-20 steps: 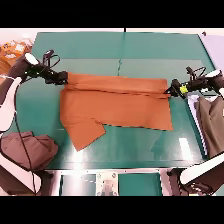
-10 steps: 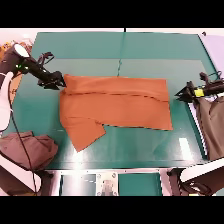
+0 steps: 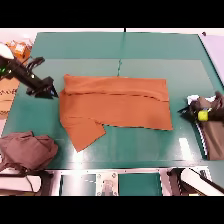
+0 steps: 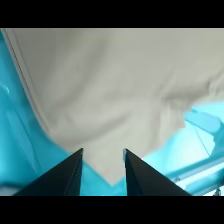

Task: Fold the shirts.

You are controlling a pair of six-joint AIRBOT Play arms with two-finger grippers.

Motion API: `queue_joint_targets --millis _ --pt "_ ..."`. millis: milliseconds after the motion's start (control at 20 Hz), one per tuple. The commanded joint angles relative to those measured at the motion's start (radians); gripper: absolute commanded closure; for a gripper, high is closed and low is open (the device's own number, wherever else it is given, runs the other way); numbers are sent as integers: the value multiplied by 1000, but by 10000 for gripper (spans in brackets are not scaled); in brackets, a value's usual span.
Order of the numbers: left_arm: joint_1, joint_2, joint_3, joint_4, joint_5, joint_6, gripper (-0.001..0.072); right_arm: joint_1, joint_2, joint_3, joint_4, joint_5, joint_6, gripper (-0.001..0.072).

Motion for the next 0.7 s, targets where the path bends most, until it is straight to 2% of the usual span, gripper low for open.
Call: queue_joint_targets --millis 0,150,300,450,650 --pt "2 266 -355 1 115 -12 142 -5 210 -344 143 -72 5 413" --pt "2 458 -665 -2 296 -53 129 -4 218 -496 210 -154 -19 421" --pt "1 503 -892 -55 439 -68 129 -3 218 -539 210 -243 -38 420" --pt "-10 502 -1043 -227 636 3 130 -1 217 -539 256 -338 -48 419" --pt "-154 500 -1139 -389 863 36 131 90 207 -539 347 -452 -63 418"
